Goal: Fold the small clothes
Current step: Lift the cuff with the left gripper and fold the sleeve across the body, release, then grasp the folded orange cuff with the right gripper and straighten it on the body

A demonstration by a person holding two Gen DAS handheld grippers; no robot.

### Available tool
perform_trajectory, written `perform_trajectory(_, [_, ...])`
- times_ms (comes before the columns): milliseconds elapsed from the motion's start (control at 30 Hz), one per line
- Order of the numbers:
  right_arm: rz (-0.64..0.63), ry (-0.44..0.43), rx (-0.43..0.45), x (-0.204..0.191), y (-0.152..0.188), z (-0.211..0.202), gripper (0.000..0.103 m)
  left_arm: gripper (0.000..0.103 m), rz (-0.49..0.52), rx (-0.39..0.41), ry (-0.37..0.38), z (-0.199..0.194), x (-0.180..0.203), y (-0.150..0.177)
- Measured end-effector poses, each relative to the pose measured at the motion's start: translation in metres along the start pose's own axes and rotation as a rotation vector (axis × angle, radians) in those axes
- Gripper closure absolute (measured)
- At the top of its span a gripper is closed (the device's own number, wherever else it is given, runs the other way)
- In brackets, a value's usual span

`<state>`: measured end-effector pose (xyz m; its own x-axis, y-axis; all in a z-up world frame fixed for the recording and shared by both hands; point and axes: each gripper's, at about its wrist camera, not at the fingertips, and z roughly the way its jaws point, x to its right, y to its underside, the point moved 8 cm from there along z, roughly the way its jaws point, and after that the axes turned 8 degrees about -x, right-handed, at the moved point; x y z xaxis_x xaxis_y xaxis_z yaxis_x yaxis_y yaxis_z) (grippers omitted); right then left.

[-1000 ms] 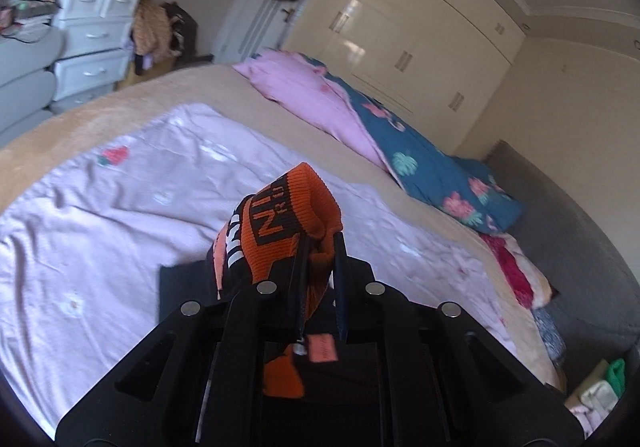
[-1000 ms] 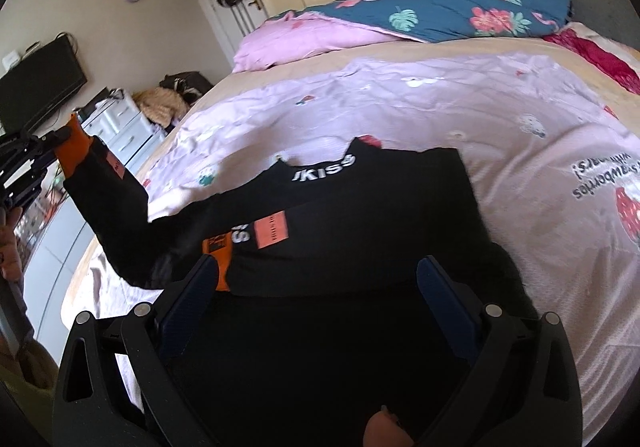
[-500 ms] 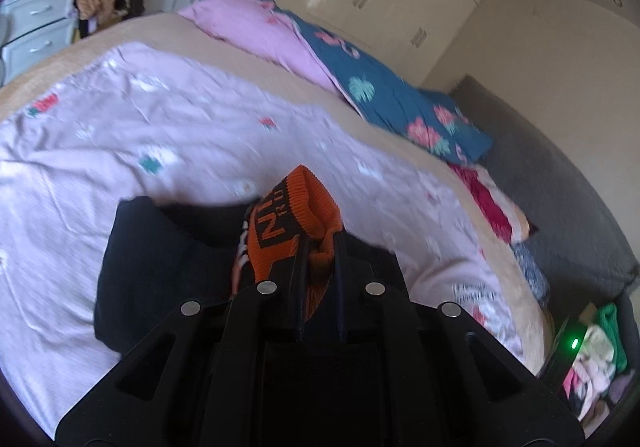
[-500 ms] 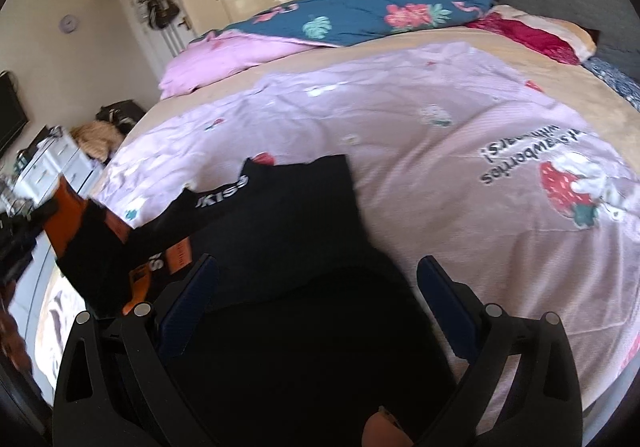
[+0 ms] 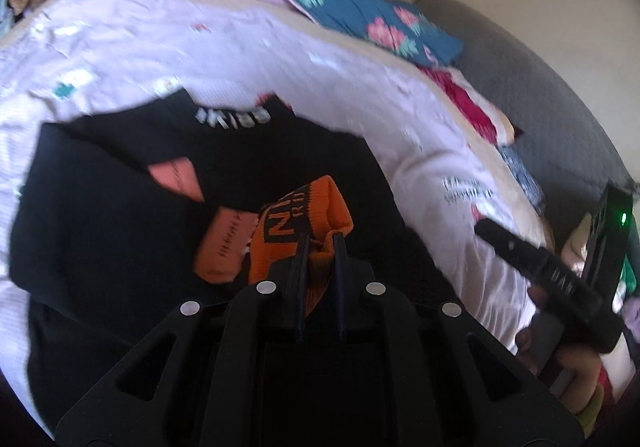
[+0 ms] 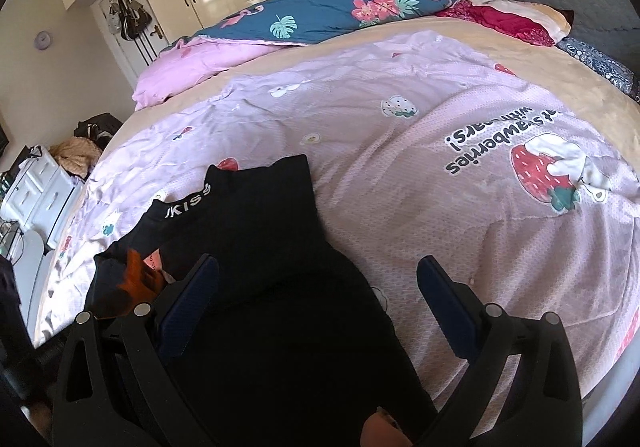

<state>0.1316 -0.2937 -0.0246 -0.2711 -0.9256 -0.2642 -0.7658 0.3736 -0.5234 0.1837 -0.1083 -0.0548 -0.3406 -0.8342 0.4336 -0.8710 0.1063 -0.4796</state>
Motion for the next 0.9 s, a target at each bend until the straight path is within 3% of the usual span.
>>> perform_trajectory(133, [0.011, -0.011, -0.018, 0.002, 0.001, 0.007, 0.004, 0.093, 0.013, -0.079, 0.061, 0.022, 0.005, 0.016])
perform_trajectory(267, [0.011, -0.044, -0.064, 0.000, 0.008, 0.018, 0.004, 0.059, 0.017, -0.110, 0.091, 0.024, 0.003, 0.026])
perform_trajectory(367, [-0.014, -0.076, -0.114, -0.012, 0.019, 0.028, 0.004, 0.048, -0.005, -0.090, 0.084, 0.013, -0.009, 0.024])
perform_trajectory(433, [-0.050, -0.097, -0.154, -0.024, 0.029, 0.037, 0.004, 0.038, -0.043, -0.063, 0.053, 0.002, -0.026, 0.018])
perform_trajectory(533, [-0.142, -0.176, -0.214, -0.059, 0.048, 0.053, 0.008, 0.031, -0.105, -0.006, -0.005, -0.020, -0.057, 0.007])
perform_trajectory(600, [-0.171, -0.194, -0.239, -0.074, 0.055, 0.062, 0.022, 0.026, -0.142, 0.040, -0.064, -0.039, -0.079, 0.001])
perform_trajectory(667, [-0.190, -0.205, -0.251, -0.089, 0.061, 0.071, 0.024, 0.023, -0.172, 0.075, -0.097, -0.054, -0.095, -0.004])
perform_trajectory(733, [-0.198, -0.196, -0.256, -0.096, 0.063, 0.079, 0.038, 0.023, -0.201, 0.114, -0.117, -0.073, -0.111, -0.007])
perform_trajectory(800, [-0.210, -0.195, -0.263, -0.103, 0.066, 0.086, 0.080, 0.023, -0.227, 0.154, -0.141, -0.091, -0.126, -0.009])
perform_trajectory(900, [-0.254, -0.223, -0.243, -0.114, 0.067, 0.080, 0.091, 0.022, -0.266, 0.200, -0.168, -0.112, -0.143, -0.013])
